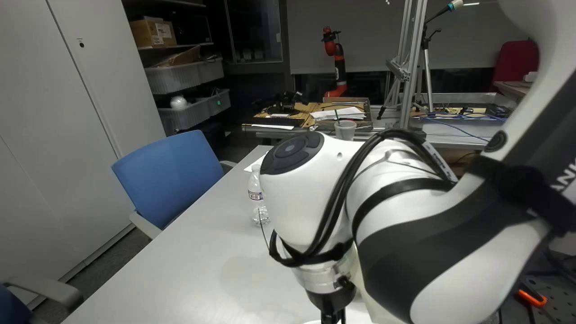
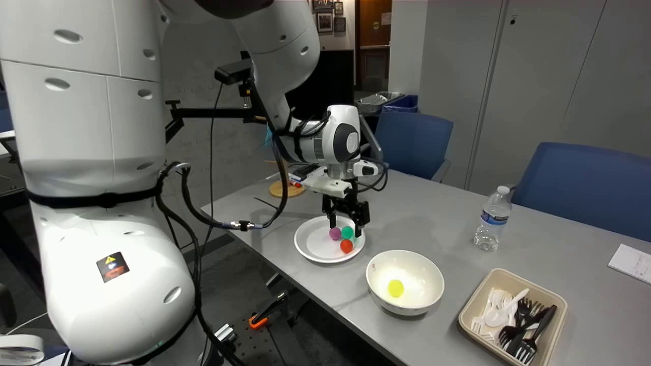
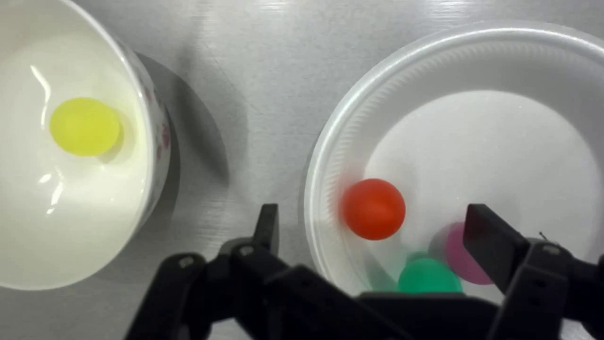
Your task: Pick the red ball and put it in the bowl
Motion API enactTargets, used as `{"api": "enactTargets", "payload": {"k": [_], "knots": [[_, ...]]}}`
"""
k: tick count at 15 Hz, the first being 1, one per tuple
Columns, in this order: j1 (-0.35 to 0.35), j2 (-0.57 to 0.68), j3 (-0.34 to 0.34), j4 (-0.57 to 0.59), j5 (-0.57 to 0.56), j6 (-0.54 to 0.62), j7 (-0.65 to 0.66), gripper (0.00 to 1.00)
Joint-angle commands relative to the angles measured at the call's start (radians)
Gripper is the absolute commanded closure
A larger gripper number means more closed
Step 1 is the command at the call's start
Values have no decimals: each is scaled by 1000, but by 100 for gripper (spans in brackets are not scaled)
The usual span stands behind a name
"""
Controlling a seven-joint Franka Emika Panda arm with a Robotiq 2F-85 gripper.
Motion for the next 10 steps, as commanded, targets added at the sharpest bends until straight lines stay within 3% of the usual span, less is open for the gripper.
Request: {"api": "enactTargets", "payload": {"k": [1, 10], "knots": [[49, 52, -30, 36, -64, -1, 26, 0], [129, 117, -86, 61, -228, 48, 126, 0]]}}
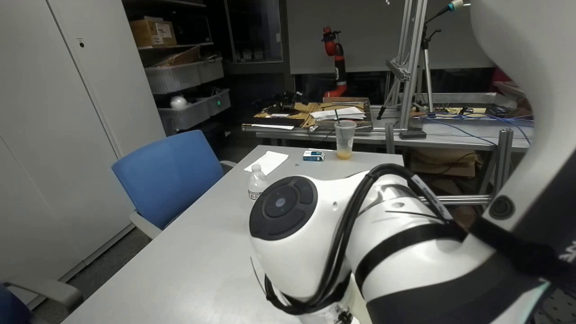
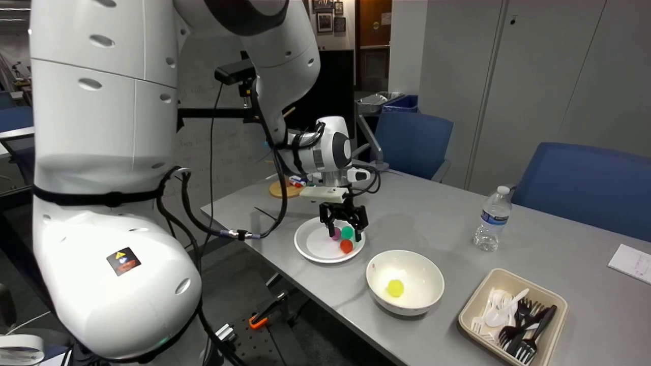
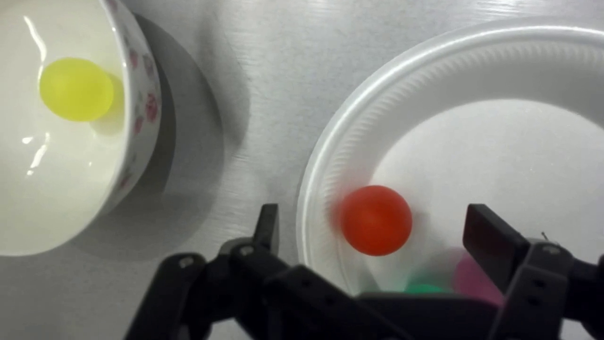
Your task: Pick the red ball and put it in the bowl
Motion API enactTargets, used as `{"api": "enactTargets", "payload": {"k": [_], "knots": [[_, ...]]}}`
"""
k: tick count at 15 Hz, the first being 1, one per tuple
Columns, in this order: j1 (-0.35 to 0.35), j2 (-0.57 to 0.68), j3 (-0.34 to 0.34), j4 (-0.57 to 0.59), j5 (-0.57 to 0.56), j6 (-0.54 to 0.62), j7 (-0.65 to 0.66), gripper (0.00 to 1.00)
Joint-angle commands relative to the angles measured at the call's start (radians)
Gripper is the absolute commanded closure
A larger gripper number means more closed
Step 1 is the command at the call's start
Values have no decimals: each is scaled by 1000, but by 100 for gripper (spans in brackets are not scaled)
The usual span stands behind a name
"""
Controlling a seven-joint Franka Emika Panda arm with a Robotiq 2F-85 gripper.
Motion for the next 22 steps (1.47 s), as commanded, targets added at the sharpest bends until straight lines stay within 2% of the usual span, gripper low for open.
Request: {"api": "enactTargets", "payload": {"k": [1, 6, 13, 14, 16, 17, 22], "knots": [[52, 40, -50, 28, -83, 41, 66, 0], [75, 71, -79, 51, -131, 57, 102, 0], [82, 97, -85, 65, -114, 55, 102, 1], [83, 100, -85, 66, -113, 55, 102, 11], [84, 105, -86, 68, -111, 55, 101, 19], [85, 106, -86, 68, -111, 55, 102, 37], [85, 113, -86, 70, -106, 54, 101, 77]]}}
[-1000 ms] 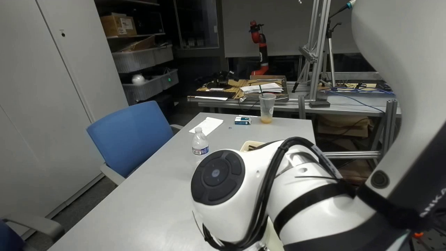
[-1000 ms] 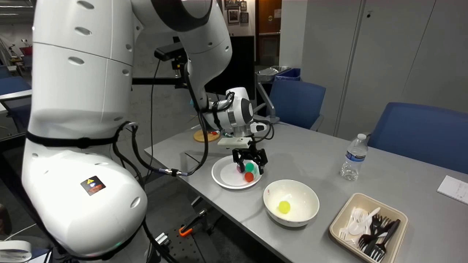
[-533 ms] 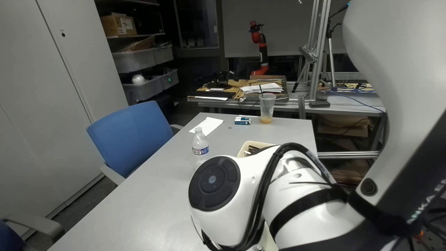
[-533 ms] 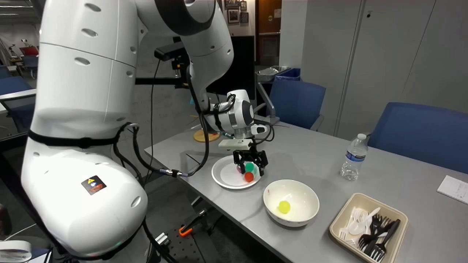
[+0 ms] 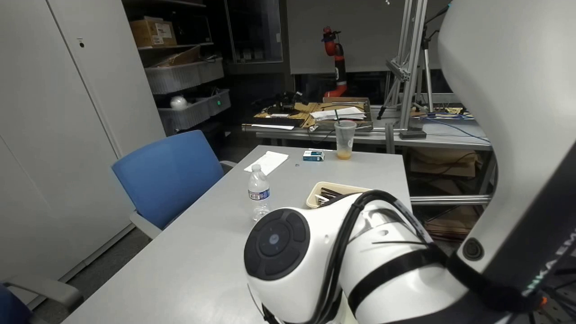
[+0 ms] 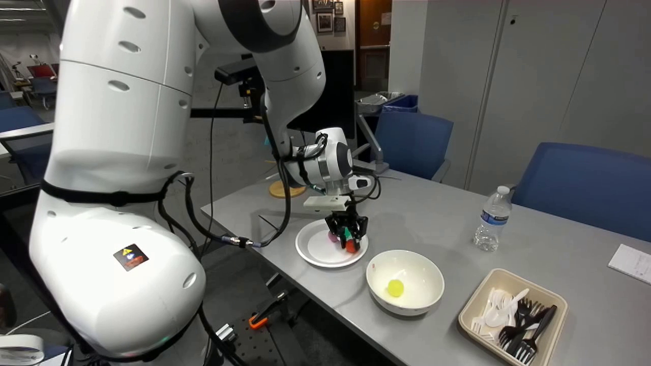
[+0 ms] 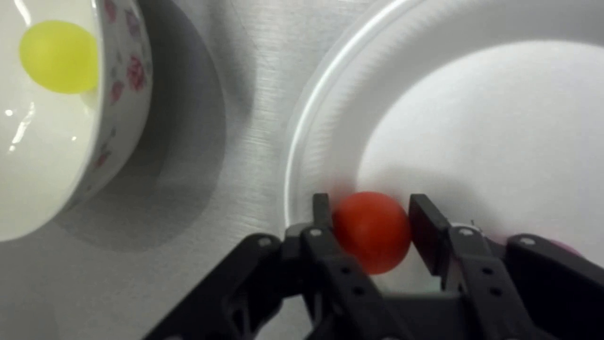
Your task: Pick the red ball and put it in the bowl
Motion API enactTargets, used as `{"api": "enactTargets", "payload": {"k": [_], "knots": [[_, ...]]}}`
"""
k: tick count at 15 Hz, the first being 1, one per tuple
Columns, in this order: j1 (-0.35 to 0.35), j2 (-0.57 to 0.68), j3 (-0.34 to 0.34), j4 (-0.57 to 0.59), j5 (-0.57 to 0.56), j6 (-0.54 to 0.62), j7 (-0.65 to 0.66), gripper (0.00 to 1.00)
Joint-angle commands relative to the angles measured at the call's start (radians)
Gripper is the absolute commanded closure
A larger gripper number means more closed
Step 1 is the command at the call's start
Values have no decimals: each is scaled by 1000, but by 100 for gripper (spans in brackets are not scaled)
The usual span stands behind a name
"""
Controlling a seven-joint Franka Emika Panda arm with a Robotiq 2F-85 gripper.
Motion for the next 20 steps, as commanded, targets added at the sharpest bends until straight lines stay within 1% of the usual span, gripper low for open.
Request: {"api": "enactTargets", "payload": {"k": [1, 6, 8, 12, 15, 20], "knots": [[26, 20, -24, 18, -8, 19, 21, 82], [26, 7, -23, 10, -8, 21, 22, 82], [20, -25, -14, -10, 7, 21, 15, 82], [-7, -99, 18, -46, 71, -21, -39, 82], [-21, -161, 21, -74, 114, -36, -51, 82], [-51, -280, 9, -142, 126, -54, -16, 82]]}}
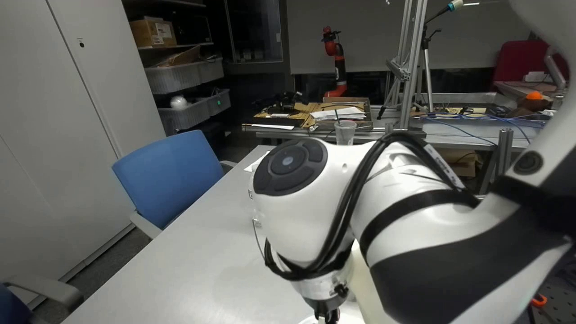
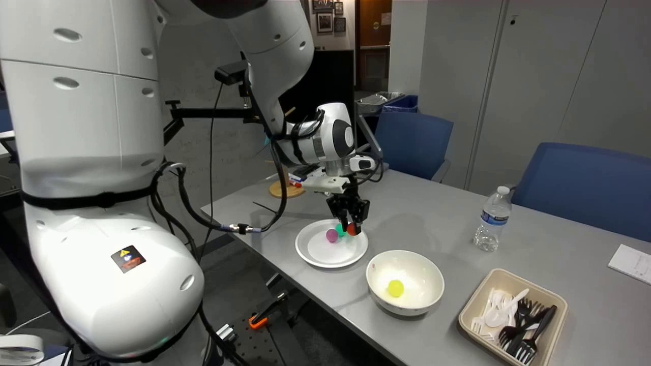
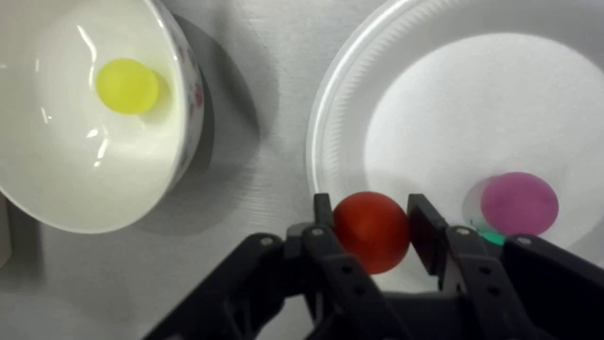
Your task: Pick the red ball and put it in the bowl
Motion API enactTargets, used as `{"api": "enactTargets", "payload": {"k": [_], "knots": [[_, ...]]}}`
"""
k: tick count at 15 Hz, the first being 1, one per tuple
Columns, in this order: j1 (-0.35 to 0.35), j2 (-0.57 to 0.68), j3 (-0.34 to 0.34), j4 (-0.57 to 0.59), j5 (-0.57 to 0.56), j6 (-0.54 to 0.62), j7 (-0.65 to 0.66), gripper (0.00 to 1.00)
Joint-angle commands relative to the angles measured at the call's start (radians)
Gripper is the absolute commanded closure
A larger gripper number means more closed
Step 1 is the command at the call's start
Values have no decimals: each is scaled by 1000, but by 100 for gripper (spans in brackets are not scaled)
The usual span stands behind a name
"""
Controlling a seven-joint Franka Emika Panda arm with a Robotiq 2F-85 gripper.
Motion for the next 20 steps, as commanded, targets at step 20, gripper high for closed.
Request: {"api": "enactTargets", "payload": {"k": [20], "knots": [[-200, -213, 1, -110, 13, -41, 1, 57]]}}
